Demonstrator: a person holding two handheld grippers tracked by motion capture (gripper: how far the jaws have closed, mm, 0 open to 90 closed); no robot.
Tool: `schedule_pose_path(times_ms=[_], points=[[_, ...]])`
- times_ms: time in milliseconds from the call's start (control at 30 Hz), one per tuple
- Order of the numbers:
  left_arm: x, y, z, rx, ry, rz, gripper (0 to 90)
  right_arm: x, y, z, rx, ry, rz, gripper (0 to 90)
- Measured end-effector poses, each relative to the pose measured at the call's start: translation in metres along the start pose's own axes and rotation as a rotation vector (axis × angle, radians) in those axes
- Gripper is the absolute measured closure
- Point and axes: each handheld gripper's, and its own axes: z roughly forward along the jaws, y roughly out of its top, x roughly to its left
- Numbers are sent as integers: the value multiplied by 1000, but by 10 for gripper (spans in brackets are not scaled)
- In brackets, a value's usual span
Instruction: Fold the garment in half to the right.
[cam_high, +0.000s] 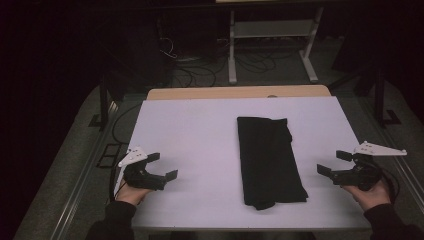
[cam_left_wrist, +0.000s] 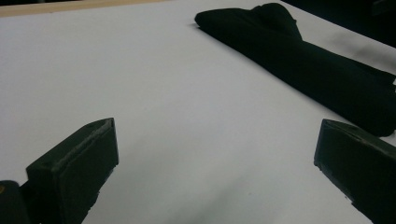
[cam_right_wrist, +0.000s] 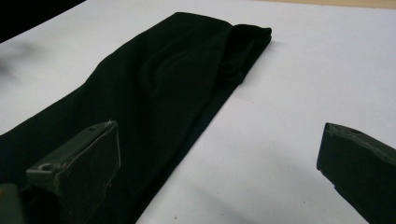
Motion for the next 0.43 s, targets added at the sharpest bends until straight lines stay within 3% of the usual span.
schedule_pose_path(times_ms=[433], points=[[19, -10, -16, -23, 58, -38, 0, 0, -1, 2, 8, 6, 4, 0]])
